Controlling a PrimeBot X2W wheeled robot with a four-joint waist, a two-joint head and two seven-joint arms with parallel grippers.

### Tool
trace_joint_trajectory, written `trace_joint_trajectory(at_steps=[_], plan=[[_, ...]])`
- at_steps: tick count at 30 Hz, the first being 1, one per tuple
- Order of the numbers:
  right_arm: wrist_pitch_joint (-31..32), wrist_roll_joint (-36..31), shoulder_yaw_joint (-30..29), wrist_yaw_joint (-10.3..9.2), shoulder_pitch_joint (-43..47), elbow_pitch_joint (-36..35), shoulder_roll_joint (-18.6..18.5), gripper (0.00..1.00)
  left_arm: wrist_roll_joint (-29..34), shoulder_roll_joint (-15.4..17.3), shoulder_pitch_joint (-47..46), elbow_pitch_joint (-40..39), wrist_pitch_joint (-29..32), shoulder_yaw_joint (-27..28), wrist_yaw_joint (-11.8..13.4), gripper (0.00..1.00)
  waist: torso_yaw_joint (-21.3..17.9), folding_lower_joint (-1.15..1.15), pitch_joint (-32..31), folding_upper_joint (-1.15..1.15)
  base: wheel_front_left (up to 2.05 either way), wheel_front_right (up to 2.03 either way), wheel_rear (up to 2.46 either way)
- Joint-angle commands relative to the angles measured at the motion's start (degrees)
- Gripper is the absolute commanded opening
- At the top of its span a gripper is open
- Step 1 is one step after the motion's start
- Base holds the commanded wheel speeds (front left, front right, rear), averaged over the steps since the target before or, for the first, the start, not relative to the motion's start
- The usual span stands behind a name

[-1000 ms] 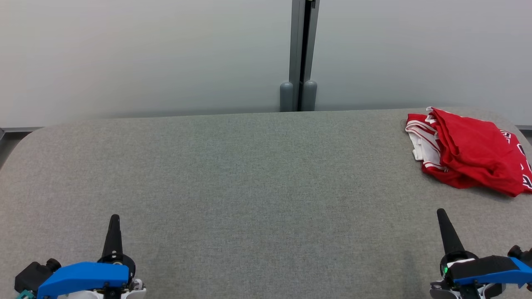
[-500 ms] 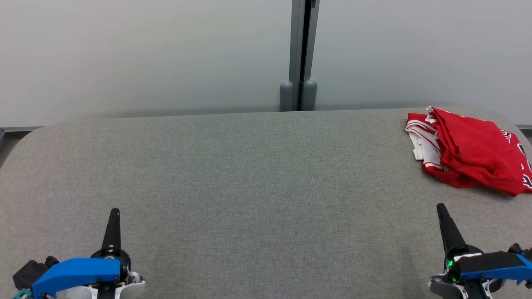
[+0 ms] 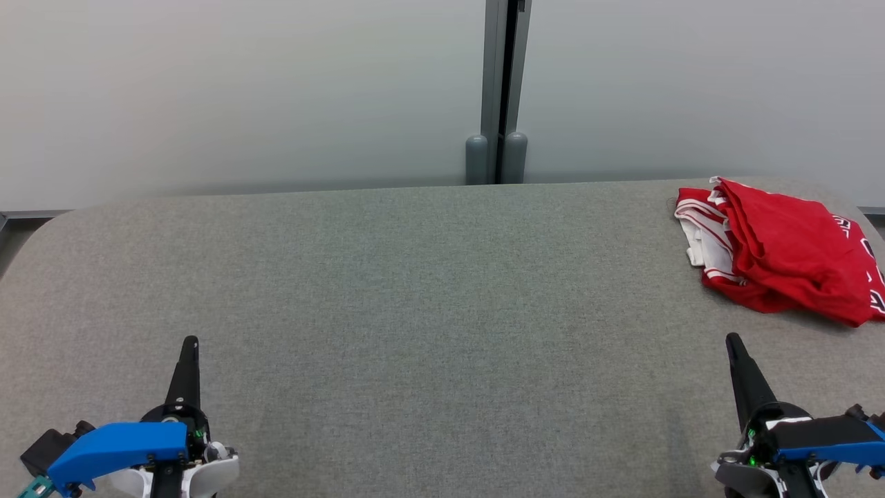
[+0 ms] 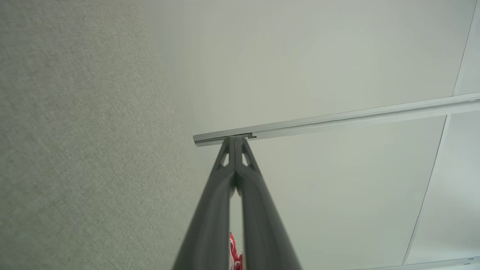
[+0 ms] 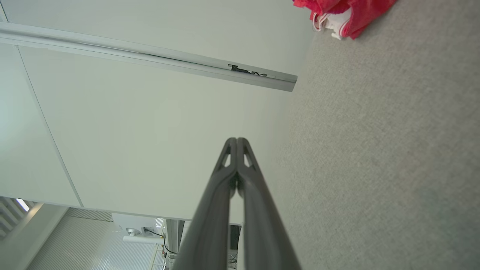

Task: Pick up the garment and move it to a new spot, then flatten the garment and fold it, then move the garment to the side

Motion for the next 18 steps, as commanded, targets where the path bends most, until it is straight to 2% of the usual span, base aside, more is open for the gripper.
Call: trace_joint_trajectory(at_steps=[1,18], plan=[[0.44,1.11,-0.24,0.04,-1.24,-0.4,-0.31,0.0,-1.0,-0.03,-0.78,-0.42,0.36,0.1,-0.37,0.0,0.0,0.0,0.0,0.0,0.0,0.0,0.0],[2.14,8.42,-0.47,0.04,-1.69,-0.52,-0.33,0.0,-8.38,-0.06,-1.66,-0.7,2.17,0.39,-0.71,0.0,0.0,0.0,0.12,0.0,0.0,0.0,0.0]])
